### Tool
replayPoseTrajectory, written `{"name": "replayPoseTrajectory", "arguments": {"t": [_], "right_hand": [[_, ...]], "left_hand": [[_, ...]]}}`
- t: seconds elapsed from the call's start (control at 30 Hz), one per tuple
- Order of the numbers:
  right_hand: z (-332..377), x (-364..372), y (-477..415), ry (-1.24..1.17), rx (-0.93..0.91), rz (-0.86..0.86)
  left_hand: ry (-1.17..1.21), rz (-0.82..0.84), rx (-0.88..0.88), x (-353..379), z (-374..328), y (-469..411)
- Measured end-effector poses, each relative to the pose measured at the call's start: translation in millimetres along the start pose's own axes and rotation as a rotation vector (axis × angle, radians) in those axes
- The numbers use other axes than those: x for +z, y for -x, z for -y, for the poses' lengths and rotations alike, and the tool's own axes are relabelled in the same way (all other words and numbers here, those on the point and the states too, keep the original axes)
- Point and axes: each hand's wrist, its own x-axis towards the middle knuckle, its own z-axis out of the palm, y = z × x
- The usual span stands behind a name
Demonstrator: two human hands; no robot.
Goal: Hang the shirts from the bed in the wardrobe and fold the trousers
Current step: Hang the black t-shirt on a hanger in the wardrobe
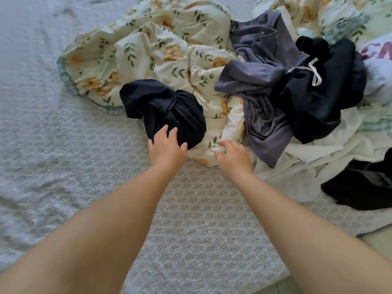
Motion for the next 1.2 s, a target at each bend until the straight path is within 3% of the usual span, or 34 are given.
{"name": "replayPoseTrajectory", "arguments": {"t": [0.23,0.43,0.57,0.67,0.9,1.03,1.2], "right_hand": [[11,28,-59,-0.023,-0.001,0.067],[11,44,-79,-0.069,0.015,0.103],[6,48,-80,-0.108,0.019,0.133],[3,50,-73,-0.243,0.094,0.193],[5,44,-64,-1.093,0.578,0.214],[-11,40,-53,-1.017,0.739,0.061],[-27,12,-32,-1.039,0.671,-0.006]], "left_hand": [[0.149,-0.149,-0.151,24,24,-72],[0.340,0.025,-0.319,47,29,-104],[0.355,0.010,-0.392,50,32,-114],[0.302,0.029,-0.324,54,30,-100],[0.575,0.192,-0.140,57,8,-37],[0.595,0.314,-0.021,56,-3,2],[0.592,0.319,0.053,40,-3,23]]}}
